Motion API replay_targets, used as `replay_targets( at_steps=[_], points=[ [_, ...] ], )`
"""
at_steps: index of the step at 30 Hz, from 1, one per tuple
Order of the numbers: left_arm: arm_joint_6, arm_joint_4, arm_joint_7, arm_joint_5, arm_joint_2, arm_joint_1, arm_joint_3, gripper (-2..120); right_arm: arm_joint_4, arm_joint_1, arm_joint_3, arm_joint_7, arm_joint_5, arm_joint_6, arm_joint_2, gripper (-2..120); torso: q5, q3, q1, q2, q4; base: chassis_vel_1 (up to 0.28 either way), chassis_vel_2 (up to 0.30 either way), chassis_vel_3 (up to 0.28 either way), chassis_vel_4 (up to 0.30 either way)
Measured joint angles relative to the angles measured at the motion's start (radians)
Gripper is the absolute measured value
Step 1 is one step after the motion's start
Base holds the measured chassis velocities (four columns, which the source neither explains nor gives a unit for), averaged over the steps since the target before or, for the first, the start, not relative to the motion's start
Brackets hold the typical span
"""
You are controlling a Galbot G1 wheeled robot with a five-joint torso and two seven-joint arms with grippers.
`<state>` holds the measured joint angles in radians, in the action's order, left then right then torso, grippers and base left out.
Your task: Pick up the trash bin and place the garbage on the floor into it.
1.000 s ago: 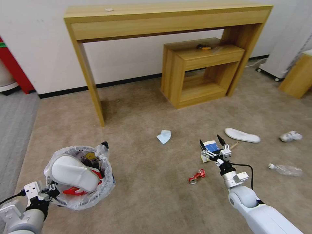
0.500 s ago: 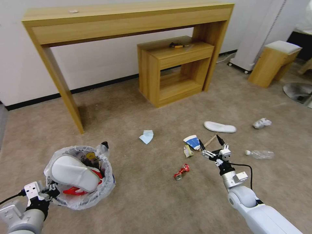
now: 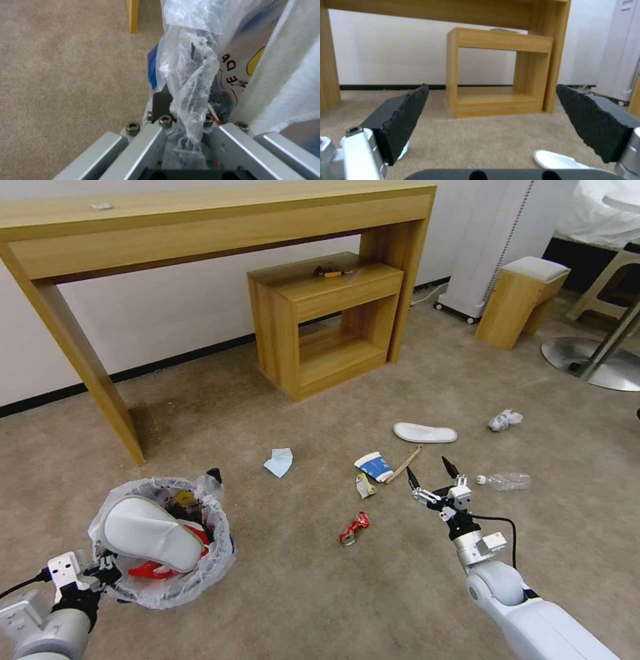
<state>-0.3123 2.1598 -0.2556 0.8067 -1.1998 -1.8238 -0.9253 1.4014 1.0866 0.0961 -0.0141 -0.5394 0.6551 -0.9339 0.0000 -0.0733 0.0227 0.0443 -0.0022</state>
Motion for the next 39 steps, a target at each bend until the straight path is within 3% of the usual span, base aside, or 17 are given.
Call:
replay_targets(
  at_steps=[39],
  points=[
    [0.019,-0.002,-0.005,-0.004,-0.018,0.003,0.010,0,-0.015,0.014,0.015,0.001,0.032,0.015,-0.010,95,-0.0001,0.000,0.000,0.000,0.0002,-0.011,0.008,0.010,-0.009]
  ],
)
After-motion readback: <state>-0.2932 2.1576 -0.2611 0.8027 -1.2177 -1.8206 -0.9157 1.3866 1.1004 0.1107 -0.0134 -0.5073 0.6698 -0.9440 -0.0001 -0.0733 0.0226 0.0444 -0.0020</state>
